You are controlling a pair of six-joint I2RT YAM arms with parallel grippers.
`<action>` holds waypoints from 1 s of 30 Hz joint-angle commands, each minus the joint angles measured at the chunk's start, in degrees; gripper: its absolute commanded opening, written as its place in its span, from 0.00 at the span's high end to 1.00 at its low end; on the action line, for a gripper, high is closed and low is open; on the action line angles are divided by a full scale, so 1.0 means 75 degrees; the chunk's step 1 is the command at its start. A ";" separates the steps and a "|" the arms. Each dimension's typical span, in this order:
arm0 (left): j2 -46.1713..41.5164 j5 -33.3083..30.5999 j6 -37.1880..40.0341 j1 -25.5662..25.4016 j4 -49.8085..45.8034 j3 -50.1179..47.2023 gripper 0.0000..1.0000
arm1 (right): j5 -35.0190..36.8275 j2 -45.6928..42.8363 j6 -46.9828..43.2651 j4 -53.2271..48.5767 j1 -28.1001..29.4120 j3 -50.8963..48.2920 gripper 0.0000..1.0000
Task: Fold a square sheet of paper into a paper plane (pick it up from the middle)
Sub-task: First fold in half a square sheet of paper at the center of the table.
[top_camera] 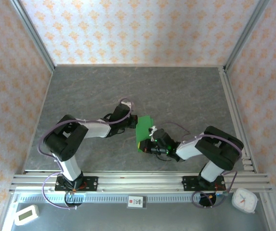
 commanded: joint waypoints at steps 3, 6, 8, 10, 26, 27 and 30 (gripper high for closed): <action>0.0340 -0.0213 0.0317 0.0194 -0.0100 0.0362 1.00 | -0.0051 0.0013 -0.0308 -0.1980 0.0102 0.0134 1.00; 0.0488 -0.0193 0.0365 0.0223 -0.0052 0.0413 1.00 | -0.0035 -0.0068 -0.0393 -0.2164 0.0102 0.0391 1.00; 0.0507 -0.0133 0.0379 0.0230 -0.0030 0.0429 1.00 | -0.0039 -0.0077 -0.0452 -0.2300 0.0102 0.0580 1.00; 0.0431 -0.0039 0.0350 0.0231 0.0092 0.0345 1.00 | -0.0032 -0.0081 -0.0464 -0.2346 0.0101 0.0689 1.00; 0.0234 0.0495 0.0286 0.0201 0.0706 -0.0088 1.00 | 0.0011 0.0040 -0.0354 -0.2117 0.0102 0.0486 1.00; 0.0256 0.0513 0.0293 0.0195 0.0727 -0.0077 1.00 | 0.0017 0.0033 -0.0352 -0.2110 0.0102 0.0486 1.00; 0.0379 0.0546 0.0294 0.0177 0.0705 0.0058 1.00 | -0.0004 0.0035 -0.0361 -0.2098 0.0102 0.0503 1.00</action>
